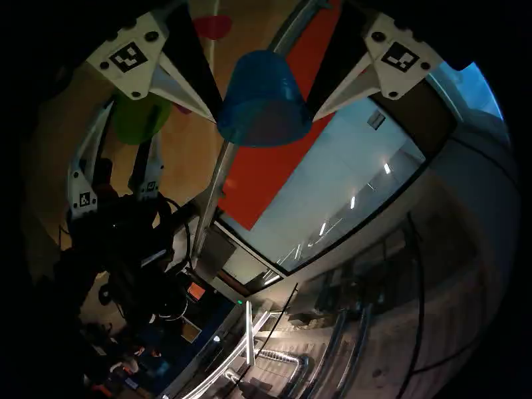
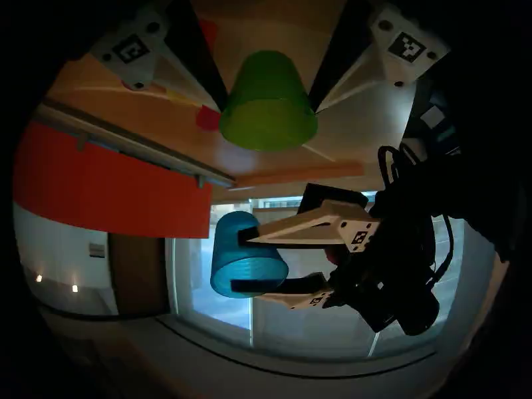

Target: Pour water

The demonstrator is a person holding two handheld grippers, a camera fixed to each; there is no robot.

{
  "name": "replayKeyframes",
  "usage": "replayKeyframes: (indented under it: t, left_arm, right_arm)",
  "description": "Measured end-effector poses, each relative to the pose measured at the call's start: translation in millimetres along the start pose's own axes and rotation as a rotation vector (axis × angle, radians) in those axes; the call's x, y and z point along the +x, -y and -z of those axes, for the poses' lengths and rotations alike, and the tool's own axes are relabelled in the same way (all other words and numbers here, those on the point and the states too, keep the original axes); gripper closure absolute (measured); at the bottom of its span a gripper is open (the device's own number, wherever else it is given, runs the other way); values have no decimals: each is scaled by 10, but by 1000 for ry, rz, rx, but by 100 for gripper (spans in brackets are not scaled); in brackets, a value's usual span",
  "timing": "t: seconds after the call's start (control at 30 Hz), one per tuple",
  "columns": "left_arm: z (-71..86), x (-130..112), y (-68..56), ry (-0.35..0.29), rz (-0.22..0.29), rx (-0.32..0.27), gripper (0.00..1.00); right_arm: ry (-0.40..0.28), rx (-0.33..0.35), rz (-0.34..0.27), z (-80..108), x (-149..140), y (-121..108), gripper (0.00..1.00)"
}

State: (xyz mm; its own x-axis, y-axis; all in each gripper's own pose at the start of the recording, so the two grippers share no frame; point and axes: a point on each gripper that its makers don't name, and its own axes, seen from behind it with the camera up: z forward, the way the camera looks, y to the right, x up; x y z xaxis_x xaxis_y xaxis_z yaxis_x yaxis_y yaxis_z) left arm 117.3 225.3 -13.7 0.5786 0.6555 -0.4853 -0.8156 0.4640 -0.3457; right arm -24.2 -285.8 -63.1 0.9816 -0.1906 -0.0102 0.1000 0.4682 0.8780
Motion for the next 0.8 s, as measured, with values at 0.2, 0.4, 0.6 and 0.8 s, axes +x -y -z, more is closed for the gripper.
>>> replayKeyframes:
  t: [0.2, 0.4, 0.6, 0.8]
  left_arm:
    - [-21, 23, 31, -4, -54, 14, 14]
    - [-38, 28, 9, -4, -94, 13, 14]
    - [-49, 23, -13, -2, -125, 10, 14]
    - [-53, 27, -32, -2, -156, 13, 14]
  right_arm:
    - [-1, 3, 2, -10, 8, -2, 12]
    - [-1, 7, 5, -20, 14, -1, 12]
    - [-1, 8, 5, -38, 4, 1, 12]
    - [-2, 10, 5, -51, -2, 4, 12]
